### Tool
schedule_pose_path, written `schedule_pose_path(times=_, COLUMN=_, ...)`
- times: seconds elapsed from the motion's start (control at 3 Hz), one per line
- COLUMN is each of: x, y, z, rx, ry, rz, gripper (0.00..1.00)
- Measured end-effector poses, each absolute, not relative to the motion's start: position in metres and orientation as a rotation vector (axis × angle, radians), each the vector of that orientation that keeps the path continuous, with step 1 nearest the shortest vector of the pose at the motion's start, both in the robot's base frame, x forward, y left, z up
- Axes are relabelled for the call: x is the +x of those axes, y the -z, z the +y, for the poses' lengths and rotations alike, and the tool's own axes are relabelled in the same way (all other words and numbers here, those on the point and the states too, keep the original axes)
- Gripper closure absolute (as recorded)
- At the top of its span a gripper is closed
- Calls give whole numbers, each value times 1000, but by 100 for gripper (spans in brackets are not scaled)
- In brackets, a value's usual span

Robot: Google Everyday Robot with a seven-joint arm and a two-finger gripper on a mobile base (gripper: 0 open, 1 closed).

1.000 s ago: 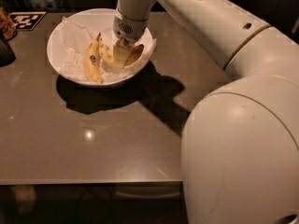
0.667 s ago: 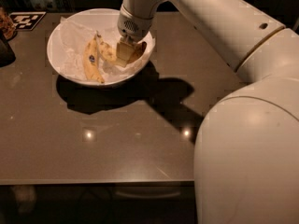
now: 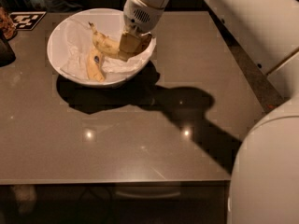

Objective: Pick banana from white bowl

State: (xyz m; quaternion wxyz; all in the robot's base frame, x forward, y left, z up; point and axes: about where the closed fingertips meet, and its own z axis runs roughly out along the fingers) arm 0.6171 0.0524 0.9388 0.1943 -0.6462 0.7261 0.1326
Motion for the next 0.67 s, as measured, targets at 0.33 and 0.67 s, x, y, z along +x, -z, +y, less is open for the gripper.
schedule_pose_path(times=0.33, x=599, y=-959, z=46, rx=-1851, ry=-405, rz=1959, gripper=100)
schedule_pose_path(times=0.67, x=577, y=-974, z=33, rx=-1877, ry=-437, rz=1895, gripper=100)
